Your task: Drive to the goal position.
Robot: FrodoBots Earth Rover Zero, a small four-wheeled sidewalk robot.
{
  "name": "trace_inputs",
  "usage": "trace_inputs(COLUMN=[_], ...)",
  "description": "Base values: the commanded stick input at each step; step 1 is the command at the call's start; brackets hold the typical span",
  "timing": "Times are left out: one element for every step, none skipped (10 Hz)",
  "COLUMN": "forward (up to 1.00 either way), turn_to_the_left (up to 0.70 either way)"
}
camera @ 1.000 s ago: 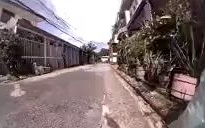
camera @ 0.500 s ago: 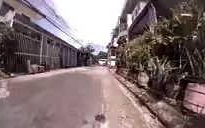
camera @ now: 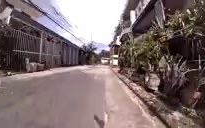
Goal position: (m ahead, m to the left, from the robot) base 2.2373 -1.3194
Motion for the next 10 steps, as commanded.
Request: trace_inputs(forward=[0.70,0.70,0.70,0.70,0.70,0.70,0.70,0.70,0.70,0.70], turn_to_the_left=[0.00,0.00,0.00,0.00,0.00,0.00,0.00,0.00,0.00,0.00])
